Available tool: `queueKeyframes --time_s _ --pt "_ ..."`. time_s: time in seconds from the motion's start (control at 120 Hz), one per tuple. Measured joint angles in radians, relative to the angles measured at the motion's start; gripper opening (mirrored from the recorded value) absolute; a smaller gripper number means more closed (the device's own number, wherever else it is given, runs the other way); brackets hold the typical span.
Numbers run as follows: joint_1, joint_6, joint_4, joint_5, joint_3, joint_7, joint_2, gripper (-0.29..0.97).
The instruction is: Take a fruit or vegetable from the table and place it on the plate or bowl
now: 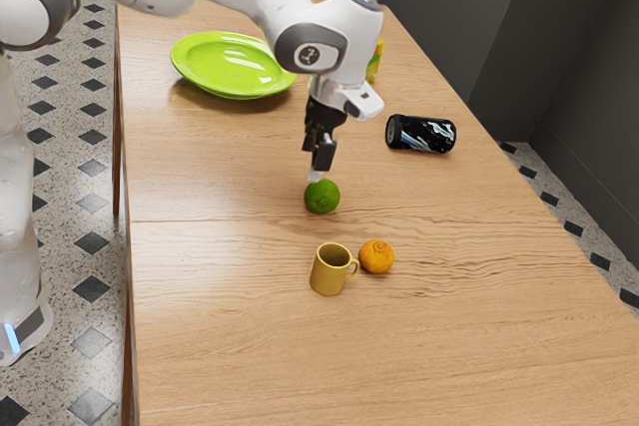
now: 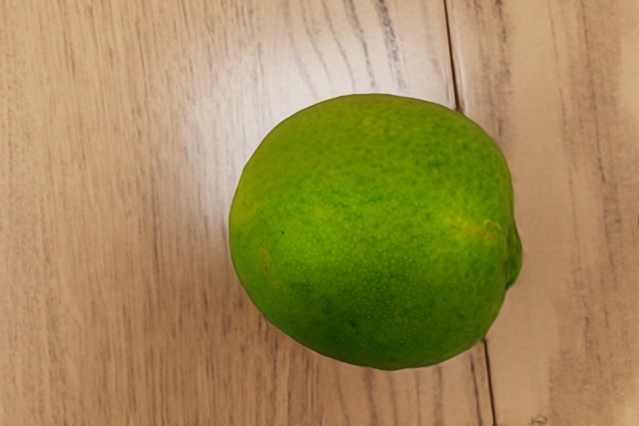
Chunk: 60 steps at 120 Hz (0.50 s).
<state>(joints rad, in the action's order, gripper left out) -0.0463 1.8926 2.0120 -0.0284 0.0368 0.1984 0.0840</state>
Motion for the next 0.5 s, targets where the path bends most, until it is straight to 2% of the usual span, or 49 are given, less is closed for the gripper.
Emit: queueKeyframes --time_s 0.108,0.5 --pt "0.000 0.019 0.015 0.006 -0.004 0.001 -0.002 0.68" --pt "0.002 0.212 0.034 0.040 -0.007 0.006 -0.070 0.68"
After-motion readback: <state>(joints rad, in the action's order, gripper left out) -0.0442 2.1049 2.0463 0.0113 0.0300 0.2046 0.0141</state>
